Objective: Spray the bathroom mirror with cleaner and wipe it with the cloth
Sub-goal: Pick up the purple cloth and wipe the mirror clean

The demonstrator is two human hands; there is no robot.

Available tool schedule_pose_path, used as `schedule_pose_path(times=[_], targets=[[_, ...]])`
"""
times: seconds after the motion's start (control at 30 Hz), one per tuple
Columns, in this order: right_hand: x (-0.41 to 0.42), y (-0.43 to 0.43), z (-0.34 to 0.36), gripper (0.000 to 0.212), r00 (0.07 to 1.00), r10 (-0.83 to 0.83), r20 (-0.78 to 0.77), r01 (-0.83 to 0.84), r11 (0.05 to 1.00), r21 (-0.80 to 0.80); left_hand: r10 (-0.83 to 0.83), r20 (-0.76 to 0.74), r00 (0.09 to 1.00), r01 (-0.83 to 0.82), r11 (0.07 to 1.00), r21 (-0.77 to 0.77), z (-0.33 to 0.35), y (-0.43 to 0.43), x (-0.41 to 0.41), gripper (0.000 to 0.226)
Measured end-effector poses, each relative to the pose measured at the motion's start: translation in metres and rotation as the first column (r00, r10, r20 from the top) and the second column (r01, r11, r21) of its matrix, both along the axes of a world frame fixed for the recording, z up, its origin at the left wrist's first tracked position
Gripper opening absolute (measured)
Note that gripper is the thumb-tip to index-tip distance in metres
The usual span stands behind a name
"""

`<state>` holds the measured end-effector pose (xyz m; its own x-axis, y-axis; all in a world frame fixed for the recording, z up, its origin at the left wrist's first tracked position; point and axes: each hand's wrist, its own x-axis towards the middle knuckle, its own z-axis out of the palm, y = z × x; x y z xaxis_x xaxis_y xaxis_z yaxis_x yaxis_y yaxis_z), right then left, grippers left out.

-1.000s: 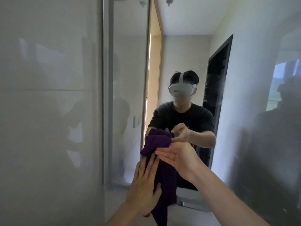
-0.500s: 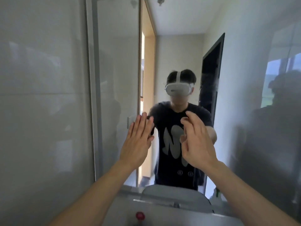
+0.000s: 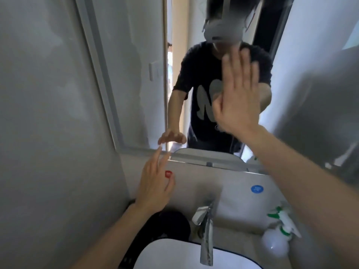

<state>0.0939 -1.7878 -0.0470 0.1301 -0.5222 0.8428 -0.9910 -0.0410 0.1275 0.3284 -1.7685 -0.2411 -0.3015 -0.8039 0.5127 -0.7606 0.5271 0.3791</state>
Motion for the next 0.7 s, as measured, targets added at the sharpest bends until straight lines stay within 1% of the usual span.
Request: schedule_pose_path(times=[0.03, 0.13, 0.2, 0.27, 0.3, 0.37, 0.43, 0.53, 0.63, 0.7], targets=[[0.004, 0.002, -0.019, 0.084, 1.0, 0.01, -0.026, -0.009, 0.999, 0.039, 0.01, -0.002, 1.0, -0.01, 0.999, 0.052, -0.011, 0.003, 0.0, 0.063], [0.011, 0.009, -0.085, 0.086, 0.982, 0.064, -0.178, -0.024, 0.975, 0.219, 0.031, 0.029, 0.999, -0.036, 0.986, 0.16, -0.042, 0.005, -0.003, 0.057], [0.012, 0.013, -0.12, 0.087, 0.978, 0.099, -0.181, -0.039, 0.95, 0.308, 0.024, 0.051, 0.998, -0.035, 0.971, 0.237, -0.06, 0.003, -0.004, 0.053], [0.016, 0.02, -0.149, 0.083, 0.985, 0.141, -0.101, -0.094, 0.924, 0.372, 0.005, 0.076, 0.997, -0.031, 0.935, 0.354, -0.08, 0.001, -0.005, 0.049], [0.019, 0.025, -0.164, 0.077, 0.983, 0.175, -0.06, -0.136, 0.903, 0.407, 0.003, 0.085, 0.996, -0.039, 0.904, 0.425, -0.091, 0.001, -0.006, 0.046], [0.024, 0.038, -0.197, 0.058, 0.969, 0.244, 0.025, -0.224, 0.839, 0.497, 0.004, 0.093, 0.996, -0.055, 0.828, 0.559, -0.114, 0.001, -0.006, 0.041], [0.03, 0.054, -0.229, 0.039, 0.956, 0.256, 0.146, -0.293, 0.767, 0.571, -0.005, 0.111, 0.994, -0.069, 0.756, 0.651, -0.137, 0.001, -0.004, 0.04], [0.038, 0.075, -0.263, 0.03, 0.918, 0.172, 0.357, -0.369, 0.698, 0.614, -0.022, 0.151, 0.988, -0.09, 0.715, 0.693, -0.163, -0.002, -0.002, 0.04], [0.044, 0.095, -0.285, 0.025, 0.867, 0.11, 0.486, -0.404, 0.726, 0.556, -0.036, 0.199, 0.979, -0.115, 0.711, 0.694, -0.18, -0.011, -0.005, 0.04], [0.046, 0.108, -0.295, 0.025, 0.85, 0.086, 0.519, -0.403, 0.741, 0.538, -0.036, 0.221, 0.974, -0.133, 0.703, 0.699, -0.19, -0.023, -0.01, 0.042]])
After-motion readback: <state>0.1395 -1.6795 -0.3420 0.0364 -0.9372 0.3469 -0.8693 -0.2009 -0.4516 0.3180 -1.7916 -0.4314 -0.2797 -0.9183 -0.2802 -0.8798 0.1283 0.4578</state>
